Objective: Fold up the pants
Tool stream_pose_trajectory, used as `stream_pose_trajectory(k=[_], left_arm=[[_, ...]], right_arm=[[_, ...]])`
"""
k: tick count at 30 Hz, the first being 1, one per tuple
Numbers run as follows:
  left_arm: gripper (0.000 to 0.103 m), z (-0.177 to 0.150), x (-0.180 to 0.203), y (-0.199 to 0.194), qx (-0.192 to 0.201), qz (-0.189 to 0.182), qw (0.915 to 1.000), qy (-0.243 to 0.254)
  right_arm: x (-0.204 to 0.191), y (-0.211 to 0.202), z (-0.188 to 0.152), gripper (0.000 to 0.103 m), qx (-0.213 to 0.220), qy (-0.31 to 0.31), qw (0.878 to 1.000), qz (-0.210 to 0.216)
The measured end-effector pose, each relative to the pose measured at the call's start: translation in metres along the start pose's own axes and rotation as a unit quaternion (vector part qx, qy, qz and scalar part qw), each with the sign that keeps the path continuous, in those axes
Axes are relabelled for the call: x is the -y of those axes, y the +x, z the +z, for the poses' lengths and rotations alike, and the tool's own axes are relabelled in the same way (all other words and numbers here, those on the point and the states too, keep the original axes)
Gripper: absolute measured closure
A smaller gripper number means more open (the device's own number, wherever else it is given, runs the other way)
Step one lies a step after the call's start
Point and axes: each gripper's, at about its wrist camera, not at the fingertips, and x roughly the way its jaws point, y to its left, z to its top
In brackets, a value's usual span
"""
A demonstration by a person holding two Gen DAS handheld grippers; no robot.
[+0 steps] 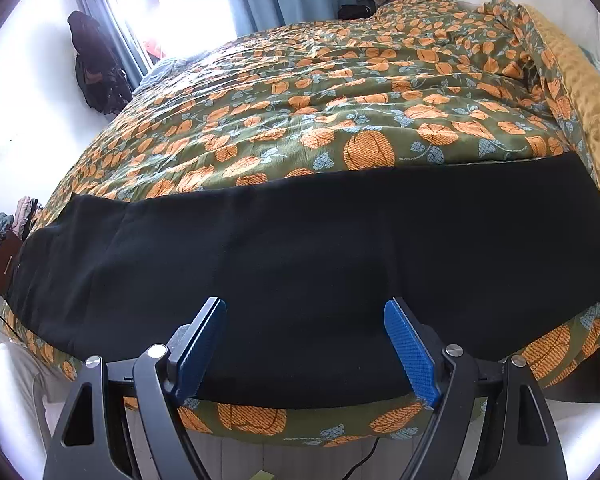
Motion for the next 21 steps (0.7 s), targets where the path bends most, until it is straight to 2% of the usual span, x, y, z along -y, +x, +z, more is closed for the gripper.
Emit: stream_pose_trajectory(k=[5,9,15,21], left_arm=[[0.028,-0.026,0.1,-0.012,-0.007,-0.09,0.9949,0.046],[0.028,-0.047,0.153,0.003,-0.032,-0.115,0.9909,0.062],[0.029,-0.064,0.156,0.029,-0.066,-0.107,0.9914,0.036],[0.028,-0.071,0.15,0.02,-0.061,-0.098,0.9929,0.028]], right_arm=[[-0.003,-0.001,-0.001,0.022,0.002,-0.015,1.0,0.003],[0.0,-0.004,-0.003,0.022,0.005,-0.009,1.0,0.006],[0.011,-0.008,-0.003,0.022,0.013,0.015,1.0,0.011],[0.017,-0.009,-0.002,0.019,0.019,0.029,0.999,0.018]])
